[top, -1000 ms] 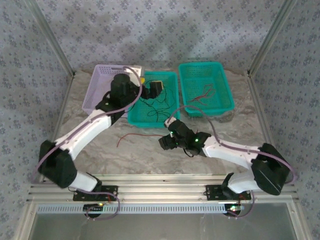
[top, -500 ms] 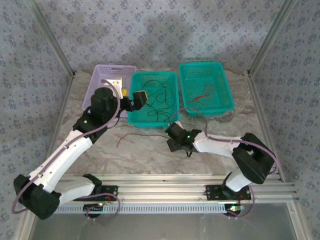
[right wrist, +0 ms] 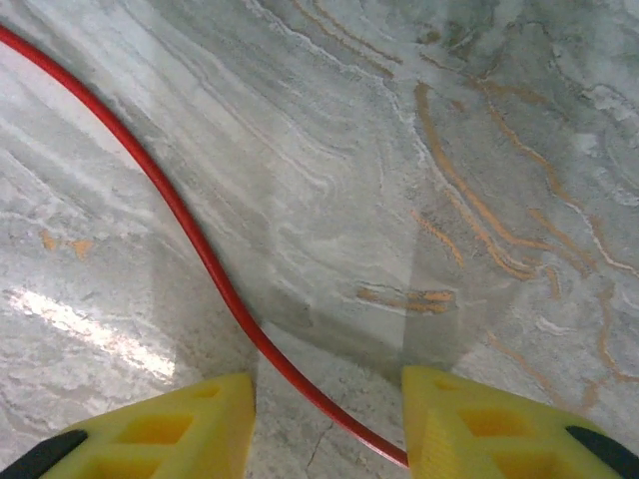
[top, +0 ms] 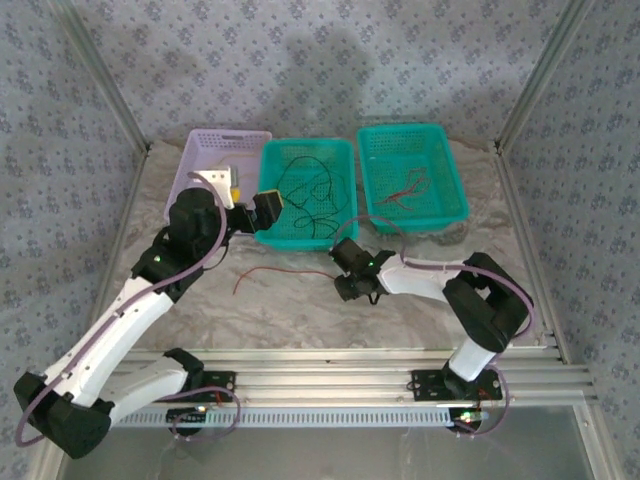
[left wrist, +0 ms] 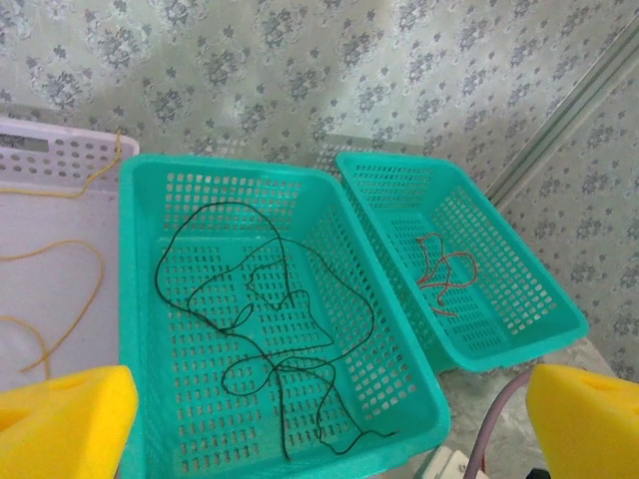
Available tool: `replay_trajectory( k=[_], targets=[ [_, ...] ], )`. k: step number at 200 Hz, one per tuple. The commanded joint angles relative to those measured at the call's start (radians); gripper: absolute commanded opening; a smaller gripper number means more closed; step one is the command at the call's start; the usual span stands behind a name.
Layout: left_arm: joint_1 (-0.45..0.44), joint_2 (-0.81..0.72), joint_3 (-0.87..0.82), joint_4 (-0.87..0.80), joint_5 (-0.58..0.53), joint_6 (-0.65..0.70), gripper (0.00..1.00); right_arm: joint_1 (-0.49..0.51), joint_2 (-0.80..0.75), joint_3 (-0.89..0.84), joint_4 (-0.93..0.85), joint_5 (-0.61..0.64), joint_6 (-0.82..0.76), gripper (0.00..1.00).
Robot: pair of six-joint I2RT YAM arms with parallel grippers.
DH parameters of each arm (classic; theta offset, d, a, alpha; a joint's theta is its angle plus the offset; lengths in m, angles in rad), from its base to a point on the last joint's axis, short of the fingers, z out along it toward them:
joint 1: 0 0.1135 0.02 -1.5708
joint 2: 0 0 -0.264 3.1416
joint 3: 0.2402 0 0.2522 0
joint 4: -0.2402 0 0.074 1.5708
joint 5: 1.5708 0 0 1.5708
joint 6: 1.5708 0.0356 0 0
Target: Untangle the cables
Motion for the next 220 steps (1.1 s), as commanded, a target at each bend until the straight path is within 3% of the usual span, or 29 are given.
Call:
replay_trajectory(
  k=[1, 36, 86, 102, 162, 220],
  targets=[
    [-0.004, -0.045, -0.007, -0.018, -0.022, 0.002, 1.0, 0.03, 0.031, -0.014, -0.035, -0.153, -0.021, 0.4],
    [-0.005, -0.094, -0.019, -0.047, -0.039, 0.0, 1.0, 0.108, 0.018, -0.009, -0.105, -0.224, -0.026, 0.32],
    [-0.004, -0.163, -0.04, -0.085, -0.054, -0.001, 1.0, 0.189, -0.002, 0.012, -0.165, -0.219, -0.038, 0.11],
    [-0.004, -0.176, -0.046, -0.095, -0.061, -0.002, 1.0, 0.194, -0.02, 0.014, -0.172, -0.226, -0.054, 0.0],
    [-0.004, -0.233, -0.072, -0.112, -0.112, -0.009, 0.99, 0.21, -0.255, 0.056, -0.177, -0.368, -0.131, 0.0],
    [-0.004, -0.241, -0.088, -0.102, -0.114, -0.025, 1.0, 0.135, -0.474, 0.103, -0.186, -0.537, -0.125, 0.0]
  ],
)
